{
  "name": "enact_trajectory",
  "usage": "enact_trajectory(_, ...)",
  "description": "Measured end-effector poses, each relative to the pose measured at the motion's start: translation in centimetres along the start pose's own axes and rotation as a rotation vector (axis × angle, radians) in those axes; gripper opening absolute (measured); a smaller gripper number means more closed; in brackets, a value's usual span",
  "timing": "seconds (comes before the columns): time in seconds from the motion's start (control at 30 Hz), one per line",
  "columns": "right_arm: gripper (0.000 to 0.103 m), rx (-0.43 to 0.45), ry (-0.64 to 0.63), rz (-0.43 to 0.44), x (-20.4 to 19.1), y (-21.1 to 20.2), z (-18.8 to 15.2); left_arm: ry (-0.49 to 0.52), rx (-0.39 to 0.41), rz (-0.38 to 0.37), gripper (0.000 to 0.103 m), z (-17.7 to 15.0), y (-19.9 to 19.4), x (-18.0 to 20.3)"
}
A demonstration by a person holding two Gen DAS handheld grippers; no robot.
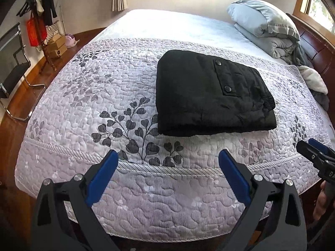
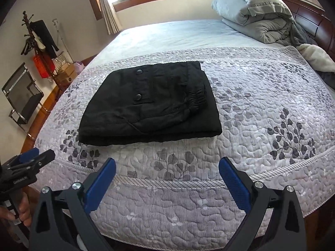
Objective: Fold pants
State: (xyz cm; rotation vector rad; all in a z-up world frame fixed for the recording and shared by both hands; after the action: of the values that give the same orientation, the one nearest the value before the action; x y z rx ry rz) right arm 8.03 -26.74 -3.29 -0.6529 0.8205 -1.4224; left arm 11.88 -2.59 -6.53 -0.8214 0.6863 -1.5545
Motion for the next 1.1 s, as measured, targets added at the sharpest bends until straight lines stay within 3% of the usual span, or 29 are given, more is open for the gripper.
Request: enact_trajectory(1.1, 0.099, -0.033, -0.01, 0.009, -0.8, 1.1, 0.5, 0.019, 0.006, -0.017, 0.096, 1.5, 0.3, 0.8)
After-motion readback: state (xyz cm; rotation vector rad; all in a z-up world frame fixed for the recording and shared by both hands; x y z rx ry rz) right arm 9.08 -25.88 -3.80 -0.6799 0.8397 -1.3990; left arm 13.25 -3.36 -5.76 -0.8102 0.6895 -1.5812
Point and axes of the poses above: each gripper's, at about its wrist camera, not at the fingertips, and y roughly the way its jaws point, x to its right, z to its top, the point moved 6 cm from there along y, roughly the way its jaws point, and after that the axes turned 4 degrees about -z, right-handed, at the moved point
